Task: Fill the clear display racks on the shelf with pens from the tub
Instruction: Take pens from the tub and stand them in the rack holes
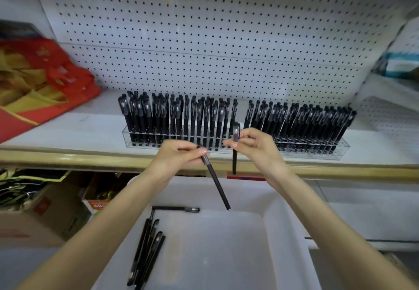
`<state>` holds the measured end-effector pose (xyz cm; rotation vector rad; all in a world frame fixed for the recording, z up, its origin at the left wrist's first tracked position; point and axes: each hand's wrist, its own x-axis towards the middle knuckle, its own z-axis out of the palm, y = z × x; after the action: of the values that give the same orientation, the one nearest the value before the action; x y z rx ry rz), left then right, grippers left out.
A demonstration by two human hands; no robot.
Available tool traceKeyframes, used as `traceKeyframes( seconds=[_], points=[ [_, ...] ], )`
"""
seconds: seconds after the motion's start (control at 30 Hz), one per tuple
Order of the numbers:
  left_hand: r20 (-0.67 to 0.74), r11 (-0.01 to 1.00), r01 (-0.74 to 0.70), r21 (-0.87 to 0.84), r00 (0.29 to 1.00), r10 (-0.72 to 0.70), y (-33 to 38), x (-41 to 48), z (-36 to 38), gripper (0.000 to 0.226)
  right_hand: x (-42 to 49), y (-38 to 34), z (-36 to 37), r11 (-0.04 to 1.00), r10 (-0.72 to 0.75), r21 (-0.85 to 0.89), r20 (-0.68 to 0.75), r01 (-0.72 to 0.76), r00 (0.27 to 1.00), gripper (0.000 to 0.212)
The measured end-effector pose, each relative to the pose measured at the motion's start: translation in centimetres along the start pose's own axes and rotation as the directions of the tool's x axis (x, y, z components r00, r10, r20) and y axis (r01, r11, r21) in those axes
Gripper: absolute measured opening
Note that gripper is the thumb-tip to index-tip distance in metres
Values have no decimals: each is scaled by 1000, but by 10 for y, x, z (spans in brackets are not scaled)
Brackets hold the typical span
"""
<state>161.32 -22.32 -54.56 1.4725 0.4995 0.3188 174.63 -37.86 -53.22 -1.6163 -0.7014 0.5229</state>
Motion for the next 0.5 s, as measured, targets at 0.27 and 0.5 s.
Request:
traceKeyframes(
  seconds=[0.27,0.5],
  points=[
    [1,997,-57,46,998,57,31,12,4,17,28,-29,1,965,-181,-190,7,179,983,41],
    [38,999,-34,41,999,32,27,11,6,13,36,-31,3,911,-344,-239,11,336,939,53]
  ],
)
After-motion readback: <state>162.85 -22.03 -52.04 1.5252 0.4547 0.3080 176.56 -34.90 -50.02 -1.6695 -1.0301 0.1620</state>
